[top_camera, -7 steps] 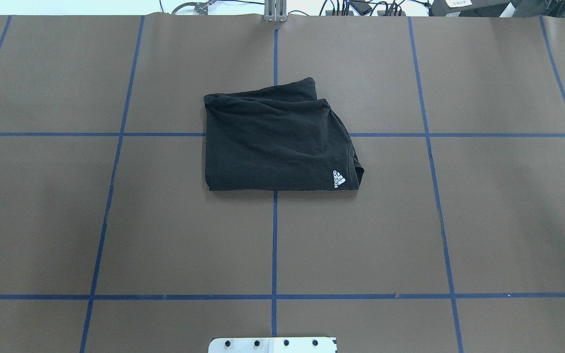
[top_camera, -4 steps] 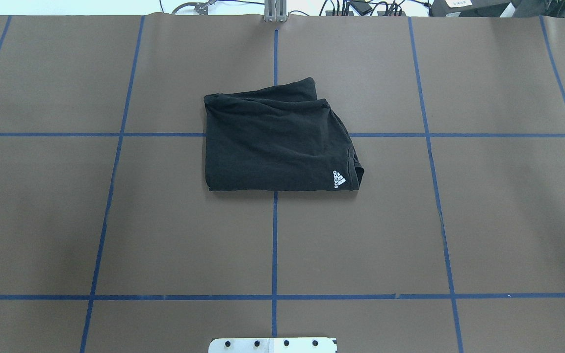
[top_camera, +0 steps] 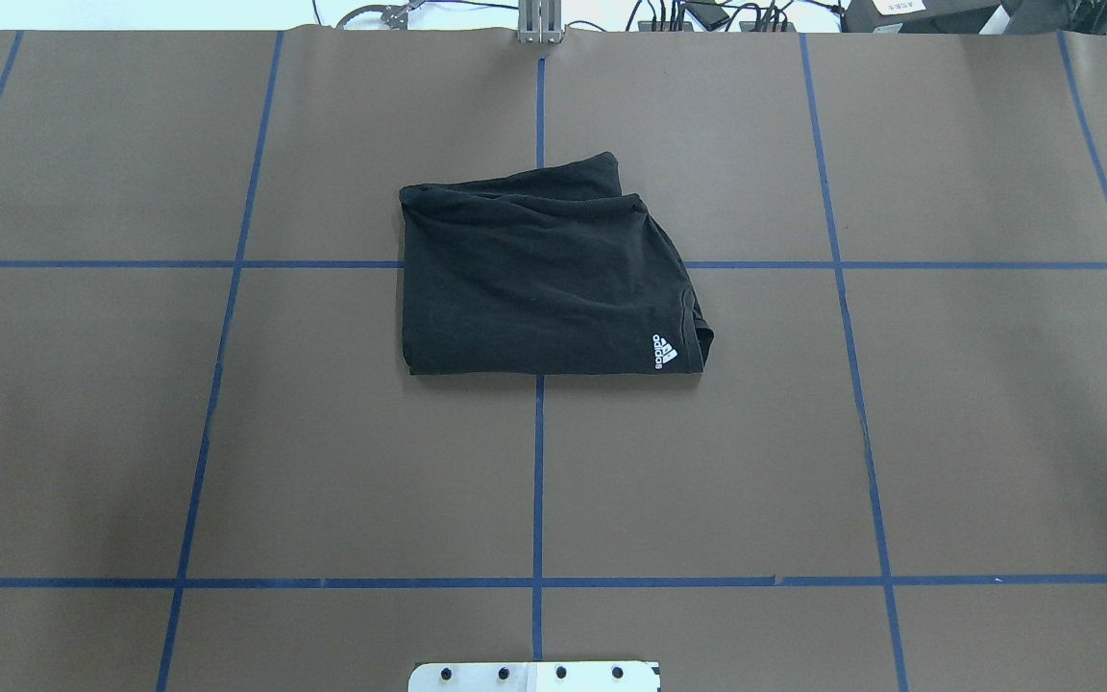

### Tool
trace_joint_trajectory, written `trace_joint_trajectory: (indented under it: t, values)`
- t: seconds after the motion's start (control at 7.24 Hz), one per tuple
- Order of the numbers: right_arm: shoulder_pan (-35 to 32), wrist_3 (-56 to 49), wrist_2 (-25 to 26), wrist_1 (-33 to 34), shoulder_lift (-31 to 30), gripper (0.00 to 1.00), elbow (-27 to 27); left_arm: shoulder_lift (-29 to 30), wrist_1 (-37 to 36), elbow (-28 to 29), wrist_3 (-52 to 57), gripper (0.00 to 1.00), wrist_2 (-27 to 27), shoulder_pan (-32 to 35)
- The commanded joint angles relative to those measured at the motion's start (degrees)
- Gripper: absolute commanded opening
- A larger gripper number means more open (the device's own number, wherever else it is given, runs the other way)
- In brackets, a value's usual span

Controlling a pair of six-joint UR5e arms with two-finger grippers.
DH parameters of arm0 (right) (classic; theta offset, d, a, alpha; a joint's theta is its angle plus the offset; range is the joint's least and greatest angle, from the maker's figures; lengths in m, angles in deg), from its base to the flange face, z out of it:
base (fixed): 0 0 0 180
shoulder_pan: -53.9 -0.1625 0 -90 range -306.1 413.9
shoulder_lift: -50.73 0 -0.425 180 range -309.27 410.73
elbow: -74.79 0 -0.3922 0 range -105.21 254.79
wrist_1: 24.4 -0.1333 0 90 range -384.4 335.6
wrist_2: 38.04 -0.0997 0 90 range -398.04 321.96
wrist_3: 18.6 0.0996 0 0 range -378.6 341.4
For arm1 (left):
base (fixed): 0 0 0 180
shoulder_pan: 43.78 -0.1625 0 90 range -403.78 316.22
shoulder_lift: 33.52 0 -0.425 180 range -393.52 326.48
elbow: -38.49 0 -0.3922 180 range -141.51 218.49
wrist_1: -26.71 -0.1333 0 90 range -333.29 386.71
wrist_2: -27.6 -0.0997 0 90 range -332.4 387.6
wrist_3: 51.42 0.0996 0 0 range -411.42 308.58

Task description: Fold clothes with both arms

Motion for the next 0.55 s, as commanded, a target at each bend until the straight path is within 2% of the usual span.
trace_joint_trajectory:
  t: [0.0, 0.41]
  values:
    - [0.17, 0.77, 0.79, -0.05, -0.5, 1.0, 0.01, -0.06, -1.18, -0.81, -0.07, 1.0, 2.43, -0.03]
    - [0.08, 0.17, 0.89, -0.57, 0.38, 1.0, 0.98, -3.57, 0.75, -3.79, 0.1, 1.0, 3.23, 0.85]
